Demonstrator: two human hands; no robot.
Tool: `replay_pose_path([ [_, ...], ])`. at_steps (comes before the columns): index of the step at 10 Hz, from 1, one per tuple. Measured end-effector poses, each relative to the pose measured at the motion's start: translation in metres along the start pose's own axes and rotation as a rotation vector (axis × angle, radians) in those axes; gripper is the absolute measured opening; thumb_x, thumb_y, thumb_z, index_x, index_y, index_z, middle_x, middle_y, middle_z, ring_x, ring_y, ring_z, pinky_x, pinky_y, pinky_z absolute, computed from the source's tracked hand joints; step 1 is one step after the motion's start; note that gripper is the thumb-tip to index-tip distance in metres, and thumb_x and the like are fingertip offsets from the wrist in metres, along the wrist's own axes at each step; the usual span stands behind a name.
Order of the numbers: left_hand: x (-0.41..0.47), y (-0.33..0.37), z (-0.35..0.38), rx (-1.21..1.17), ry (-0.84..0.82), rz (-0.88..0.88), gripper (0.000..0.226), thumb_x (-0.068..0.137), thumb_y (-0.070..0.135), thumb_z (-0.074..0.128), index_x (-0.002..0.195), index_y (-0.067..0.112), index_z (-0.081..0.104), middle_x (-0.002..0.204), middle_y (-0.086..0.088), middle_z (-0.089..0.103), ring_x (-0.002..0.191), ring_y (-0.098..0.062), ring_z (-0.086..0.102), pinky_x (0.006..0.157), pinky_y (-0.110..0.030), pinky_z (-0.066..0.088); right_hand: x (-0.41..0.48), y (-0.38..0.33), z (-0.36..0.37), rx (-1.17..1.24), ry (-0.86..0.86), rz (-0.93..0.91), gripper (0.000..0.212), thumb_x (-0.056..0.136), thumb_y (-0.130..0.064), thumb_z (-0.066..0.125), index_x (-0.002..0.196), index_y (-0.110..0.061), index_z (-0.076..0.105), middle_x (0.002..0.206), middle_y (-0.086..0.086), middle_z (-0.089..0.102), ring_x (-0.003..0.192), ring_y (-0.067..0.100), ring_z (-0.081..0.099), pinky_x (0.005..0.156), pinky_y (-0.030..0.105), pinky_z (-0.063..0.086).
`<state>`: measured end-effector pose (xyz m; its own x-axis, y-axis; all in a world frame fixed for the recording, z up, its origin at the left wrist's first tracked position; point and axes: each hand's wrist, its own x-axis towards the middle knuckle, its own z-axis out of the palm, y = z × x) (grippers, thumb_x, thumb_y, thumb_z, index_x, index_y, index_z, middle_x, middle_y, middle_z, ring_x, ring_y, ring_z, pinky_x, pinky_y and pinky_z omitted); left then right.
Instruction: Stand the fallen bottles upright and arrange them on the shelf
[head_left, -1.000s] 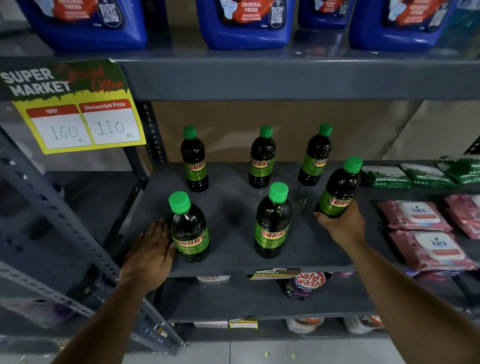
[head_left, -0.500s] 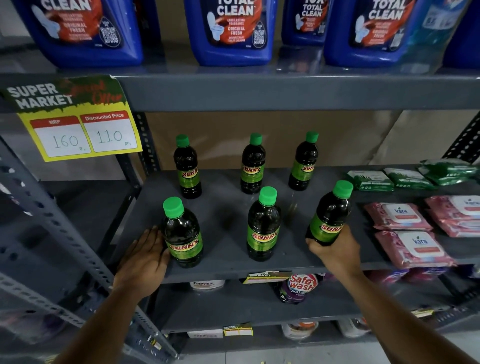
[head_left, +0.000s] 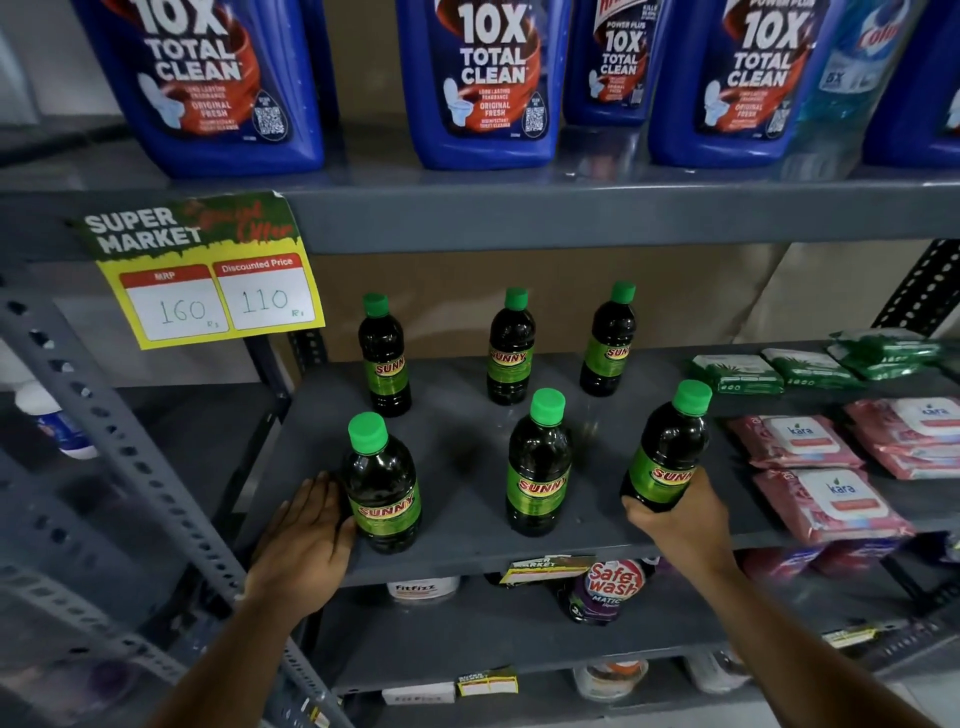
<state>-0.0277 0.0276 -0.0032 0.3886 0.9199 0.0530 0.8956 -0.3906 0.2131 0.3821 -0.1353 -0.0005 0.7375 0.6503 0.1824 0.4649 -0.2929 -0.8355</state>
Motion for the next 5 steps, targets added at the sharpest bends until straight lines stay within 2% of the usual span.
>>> replay_pose_path([
  [2,-0.001,0.000,0.000,0.024,-0.007,0.011,0.073,0.089,0.051,0.005,0.152,0.016,0.013,0.162,-0.004,0.013,0.148,-0.019,0.010,0.119,-0.037,0.010,-0.001,0.000,0.000,0.016,0.000,0.018,0.058,0.055,-0.029,0.089,0.099,-0.030,0.052,0.086,-0.010,0.066,0.078,0.007,0.064,0.064,0.026,0.047],
  [3,0.000,0.000,-0.002,0.017,-0.006,0.016,0.073,0.089,0.051,0.005,0.152,0.016,0.013,0.162,-0.004,0.014,0.148,-0.019,0.010,0.119,-0.038,0.012,-0.004,-0.003,0.001,0.008,-0.007,0.015,0.058,0.056,-0.030,0.089,0.099,-0.034,0.050,0.087,-0.013,0.066,0.080,0.009,0.065,0.064,0.025,0.046],
  [4,0.000,0.003,-0.007,0.006,-0.004,0.033,0.073,0.089,0.049,0.006,0.151,0.012,0.015,0.161,-0.007,0.015,0.148,-0.022,0.011,0.120,-0.040,0.013,-0.005,-0.014,-0.004,0.027,-0.042,0.012,0.066,0.059,-0.033,0.090,0.108,-0.032,0.045,0.094,-0.014,0.062,0.092,0.019,0.064,0.072,0.030,0.046],
  [5,-0.013,0.005,-0.015,-0.149,0.064,0.032,0.076,0.089,0.052,0.005,0.150,0.007,0.014,0.161,-0.011,0.012,0.148,-0.022,0.005,0.122,-0.041,0.010,-0.027,-0.021,-0.010,0.038,-0.006,-0.110,0.095,0.062,-0.048,0.087,0.136,-0.024,0.032,0.132,0.004,0.052,0.123,0.024,0.049,0.096,0.042,0.043],
])
